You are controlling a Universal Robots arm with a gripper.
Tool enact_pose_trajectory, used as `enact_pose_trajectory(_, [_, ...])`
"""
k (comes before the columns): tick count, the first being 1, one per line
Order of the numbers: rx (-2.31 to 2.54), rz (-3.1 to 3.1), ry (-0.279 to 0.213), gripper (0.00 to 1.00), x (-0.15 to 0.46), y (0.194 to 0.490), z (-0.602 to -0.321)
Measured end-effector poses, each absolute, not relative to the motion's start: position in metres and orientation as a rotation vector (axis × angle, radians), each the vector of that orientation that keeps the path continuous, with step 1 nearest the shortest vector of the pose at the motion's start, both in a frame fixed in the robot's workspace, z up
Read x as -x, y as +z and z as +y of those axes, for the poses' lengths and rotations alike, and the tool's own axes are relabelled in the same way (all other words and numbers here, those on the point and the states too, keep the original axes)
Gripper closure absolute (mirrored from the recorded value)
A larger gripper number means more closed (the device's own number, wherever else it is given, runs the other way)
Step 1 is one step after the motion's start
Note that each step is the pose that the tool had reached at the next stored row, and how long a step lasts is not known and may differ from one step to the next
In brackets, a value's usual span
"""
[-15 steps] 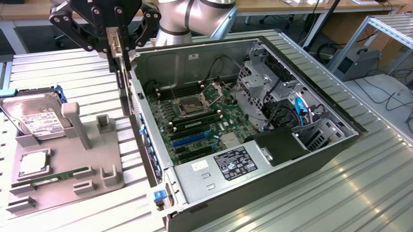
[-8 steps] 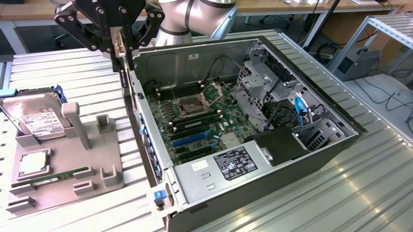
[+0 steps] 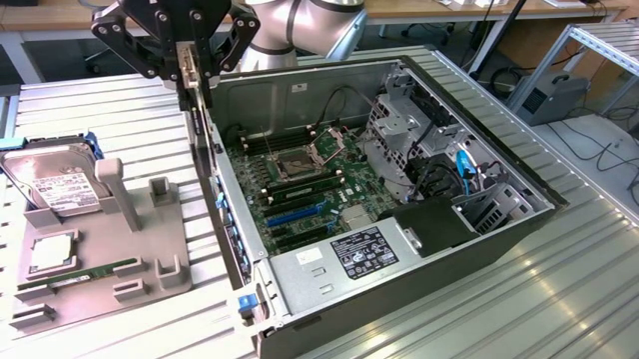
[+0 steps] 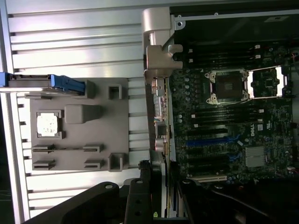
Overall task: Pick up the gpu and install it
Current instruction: 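Pick up the gpu and move the gpu toward the slot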
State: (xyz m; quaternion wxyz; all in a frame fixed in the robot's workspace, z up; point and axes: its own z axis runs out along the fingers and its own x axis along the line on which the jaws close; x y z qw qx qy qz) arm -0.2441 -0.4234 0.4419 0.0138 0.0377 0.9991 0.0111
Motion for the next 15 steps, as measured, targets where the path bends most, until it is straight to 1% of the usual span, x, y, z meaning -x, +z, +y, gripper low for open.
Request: enact_pose_trajectory(15, [-0.117,3.112,0.030,0.73,0.230,0.441,-0.423])
